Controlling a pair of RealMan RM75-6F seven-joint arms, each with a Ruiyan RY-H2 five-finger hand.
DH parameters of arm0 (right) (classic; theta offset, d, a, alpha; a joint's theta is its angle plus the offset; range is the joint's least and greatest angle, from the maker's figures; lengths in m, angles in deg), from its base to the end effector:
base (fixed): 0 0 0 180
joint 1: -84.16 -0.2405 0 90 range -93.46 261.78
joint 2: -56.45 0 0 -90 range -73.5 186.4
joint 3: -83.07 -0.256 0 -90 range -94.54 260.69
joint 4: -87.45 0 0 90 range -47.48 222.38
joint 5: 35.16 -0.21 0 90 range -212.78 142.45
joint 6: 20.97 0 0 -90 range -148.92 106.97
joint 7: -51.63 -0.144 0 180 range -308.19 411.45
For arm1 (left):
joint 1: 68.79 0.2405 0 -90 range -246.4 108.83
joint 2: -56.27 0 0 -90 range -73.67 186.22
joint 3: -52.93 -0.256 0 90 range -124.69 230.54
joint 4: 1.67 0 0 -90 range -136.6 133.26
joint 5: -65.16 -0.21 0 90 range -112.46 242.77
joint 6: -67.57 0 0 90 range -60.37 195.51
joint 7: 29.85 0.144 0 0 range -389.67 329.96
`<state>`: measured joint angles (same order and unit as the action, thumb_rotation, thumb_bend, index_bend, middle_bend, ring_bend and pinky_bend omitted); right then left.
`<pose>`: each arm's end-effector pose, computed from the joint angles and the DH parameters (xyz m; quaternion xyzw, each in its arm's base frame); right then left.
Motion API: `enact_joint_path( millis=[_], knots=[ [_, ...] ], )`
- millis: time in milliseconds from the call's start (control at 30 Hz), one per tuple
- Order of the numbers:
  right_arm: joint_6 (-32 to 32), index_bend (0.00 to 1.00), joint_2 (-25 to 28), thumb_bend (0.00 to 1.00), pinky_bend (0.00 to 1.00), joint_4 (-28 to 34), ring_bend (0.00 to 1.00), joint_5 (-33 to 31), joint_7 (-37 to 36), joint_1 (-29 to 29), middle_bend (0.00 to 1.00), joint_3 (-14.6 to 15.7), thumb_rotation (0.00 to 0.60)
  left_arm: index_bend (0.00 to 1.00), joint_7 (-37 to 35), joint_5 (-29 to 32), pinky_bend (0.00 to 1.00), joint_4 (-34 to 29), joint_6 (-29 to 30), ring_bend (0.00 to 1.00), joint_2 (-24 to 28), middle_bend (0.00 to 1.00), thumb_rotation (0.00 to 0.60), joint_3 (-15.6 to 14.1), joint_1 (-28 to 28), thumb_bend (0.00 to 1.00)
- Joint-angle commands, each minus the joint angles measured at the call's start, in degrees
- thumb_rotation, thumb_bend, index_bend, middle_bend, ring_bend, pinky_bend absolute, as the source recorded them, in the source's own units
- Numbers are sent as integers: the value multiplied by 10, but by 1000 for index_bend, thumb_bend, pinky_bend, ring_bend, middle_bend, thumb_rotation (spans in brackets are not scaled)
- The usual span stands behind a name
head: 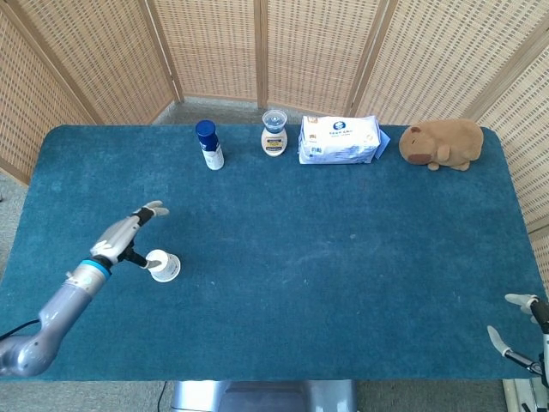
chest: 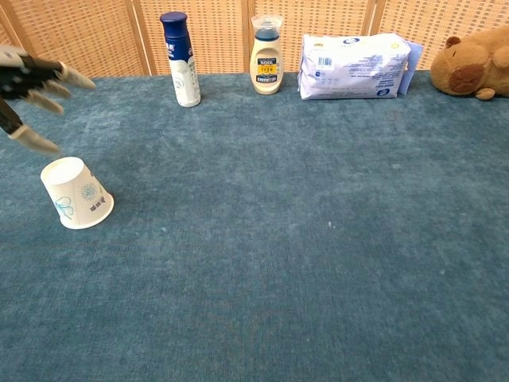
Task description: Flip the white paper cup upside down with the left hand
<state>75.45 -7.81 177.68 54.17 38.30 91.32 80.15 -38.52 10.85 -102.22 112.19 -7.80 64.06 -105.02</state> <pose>-0.3289 -0.1127 0.1842 0.4944 -0.4241 0.4557 0.6066 -0.2068 0.3276 0.0864 -0.5968 -0.6137 -0.3674 0.3637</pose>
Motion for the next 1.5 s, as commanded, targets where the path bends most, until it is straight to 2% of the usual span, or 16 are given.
enact_joint_path(
  millis=[33, 200, 400, 833, 1100, 1400, 1500],
  knots=[
    [-4, 335, 2, 330, 432, 4, 405, 1, 5, -4, 366, -1, 412, 134, 20, -17, 114, -32, 42, 0, 22, 13, 599, -4, 19, 129],
    [-9, 335, 8, 330, 427, 12, 405, 6, 13, -12, 366, -5, 415, 134, 47, -46, 114, -63, 95, 0, 45, 14, 599, -22, 50, 130],
    [-16, 336, 9, 329, 425, 21, 405, 11, 24, -21, 366, -6, 414, 134, 38, -105, 114, -93, 159, 0, 62, 14, 599, -53, 105, 130],
    [-37, 340, 3, 329, 423, 39, 405, 48, 65, -44, 366, 7, 413, 134, 8, -273, 114, -126, 304, 0, 87, 14, 600, -131, 227, 130],
    [-48, 341, 3, 329, 423, 73, 405, 81, 109, -56, 366, 21, 412, 134, 19, -357, 114, -119, 375, 0, 83, 14, 600, -189, 300, 131],
    [-52, 340, 2, 329, 423, 95, 405, 88, 135, -58, 366, 29, 412, 134, 85, -419, 114, -101, 447, 0, 69, 14, 600, -219, 362, 131],
    [-52, 340, -1, 330, 423, 100, 405, 88, 145, -57, 366, 31, 414, 133, 86, -443, 114, -85, 468, 0, 57, 14, 600, -222, 376, 131]
  ],
)
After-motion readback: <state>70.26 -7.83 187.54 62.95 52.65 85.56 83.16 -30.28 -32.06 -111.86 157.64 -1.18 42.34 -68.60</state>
